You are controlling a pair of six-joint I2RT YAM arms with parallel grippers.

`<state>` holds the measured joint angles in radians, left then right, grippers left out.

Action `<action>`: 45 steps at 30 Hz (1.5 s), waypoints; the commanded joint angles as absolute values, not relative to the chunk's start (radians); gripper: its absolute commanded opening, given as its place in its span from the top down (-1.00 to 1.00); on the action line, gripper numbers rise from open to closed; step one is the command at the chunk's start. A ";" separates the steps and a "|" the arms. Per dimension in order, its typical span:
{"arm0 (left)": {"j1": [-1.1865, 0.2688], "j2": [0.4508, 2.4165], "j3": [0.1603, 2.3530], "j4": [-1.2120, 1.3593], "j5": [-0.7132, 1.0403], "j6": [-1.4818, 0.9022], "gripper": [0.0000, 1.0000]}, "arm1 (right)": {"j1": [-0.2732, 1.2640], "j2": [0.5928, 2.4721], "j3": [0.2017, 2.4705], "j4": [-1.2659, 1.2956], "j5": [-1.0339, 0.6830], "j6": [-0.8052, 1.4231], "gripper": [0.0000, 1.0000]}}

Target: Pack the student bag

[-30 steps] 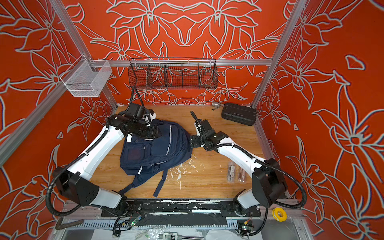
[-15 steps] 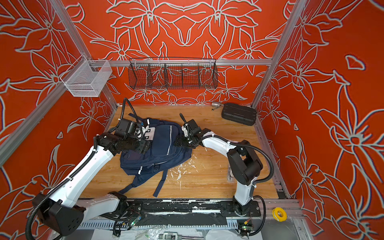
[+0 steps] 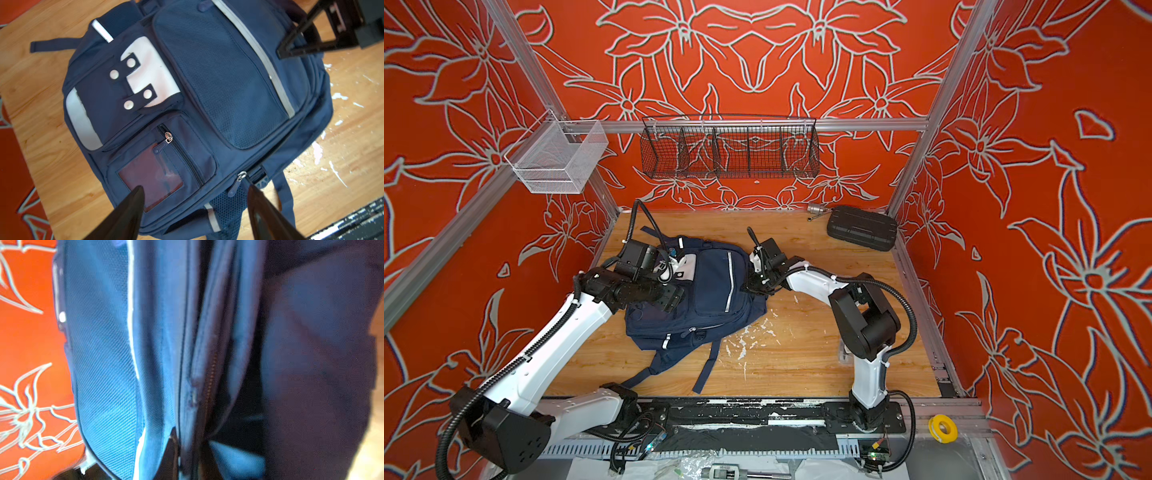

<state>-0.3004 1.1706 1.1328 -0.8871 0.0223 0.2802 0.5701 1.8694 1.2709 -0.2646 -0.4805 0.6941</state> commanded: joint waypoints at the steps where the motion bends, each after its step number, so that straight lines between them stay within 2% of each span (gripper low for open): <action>1: -0.321 1.155 1.103 -0.874 0.102 0.424 -0.34 | 0.496 1.818 1.304 -0.311 -0.491 0.641 1.00; 6: -0.402 1.138 1.052 -0.839 0.103 0.526 -0.31 | 0.400 1.805 1.342 -0.423 -0.520 0.539 1.00; 11: -0.500 1.132 0.950 -0.734 0.092 0.628 -0.37 | 0.351 1.851 1.440 -0.549 -0.554 0.435 1.00; 19: -0.569 1.244 0.909 -0.607 0.035 0.654 -0.38 | 0.333 1.893 1.493 -0.562 -0.565 0.445 0.98; 25: -0.592 1.287 0.871 -0.444 -0.005 0.680 -0.38 | 0.333 1.880 1.490 -0.578 -0.545 0.438 0.71; 29: -0.593 1.340 0.839 -0.375 -0.040 0.772 -0.36 | 0.333 1.880 1.513 -0.616 -0.515 0.419 0.32; 31: -0.592 1.372 0.831 -0.366 -0.070 0.800 -0.36 | 0.334 1.872 1.520 -0.625 -0.503 0.414 0.21; 36: -0.592 1.436 0.807 -0.318 -0.103 0.833 -0.41 | 0.332 1.848 1.527 -0.631 -0.476 0.415 0.05; 41: -0.585 1.510 0.765 -0.161 -0.257 0.810 -0.44 | 0.331 1.823 1.519 -0.630 -0.463 0.418 0.02; 43: -0.576 1.517 0.762 -0.115 -0.283 0.771 -0.43 | 0.331 1.809 1.510 -0.634 -0.452 0.410 0.01; 45: -0.566 1.517 0.765 -0.108 -0.271 0.744 -0.29 | 0.331 1.792 1.497 -0.634 -0.441 0.400 0.00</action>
